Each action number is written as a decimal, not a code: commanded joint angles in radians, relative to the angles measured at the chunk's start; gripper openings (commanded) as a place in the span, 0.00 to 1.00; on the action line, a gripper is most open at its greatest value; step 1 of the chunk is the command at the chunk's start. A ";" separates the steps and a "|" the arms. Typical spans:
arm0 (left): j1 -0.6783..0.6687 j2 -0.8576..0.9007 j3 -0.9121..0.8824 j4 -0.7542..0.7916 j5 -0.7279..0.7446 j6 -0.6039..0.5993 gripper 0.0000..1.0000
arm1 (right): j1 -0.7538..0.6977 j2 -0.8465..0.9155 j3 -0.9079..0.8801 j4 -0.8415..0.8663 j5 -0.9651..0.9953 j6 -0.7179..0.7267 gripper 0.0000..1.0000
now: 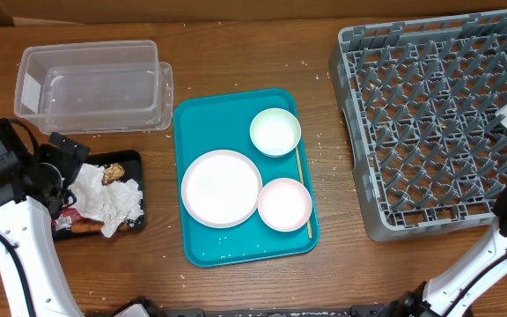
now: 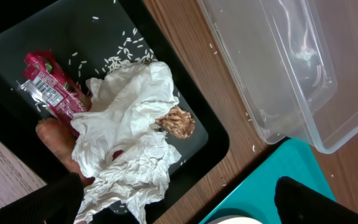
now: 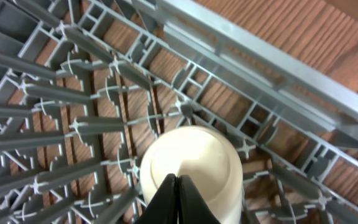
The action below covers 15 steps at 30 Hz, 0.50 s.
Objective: Sort waste into correct bins and load items into the dishwasher
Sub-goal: 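Lower the white cup into the rack's right corner and release it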
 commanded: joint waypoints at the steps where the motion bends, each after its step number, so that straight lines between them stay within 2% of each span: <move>1: 0.002 0.000 0.017 0.000 0.003 -0.012 1.00 | -0.004 0.006 0.024 -0.019 0.006 0.003 0.04; 10: 0.002 0.000 0.017 0.000 0.003 -0.012 1.00 | -0.004 -0.050 0.026 -0.088 -0.003 0.050 0.04; 15: 0.002 0.000 0.017 0.000 0.003 -0.012 1.00 | -0.004 -0.155 0.026 -0.099 -0.100 0.076 0.04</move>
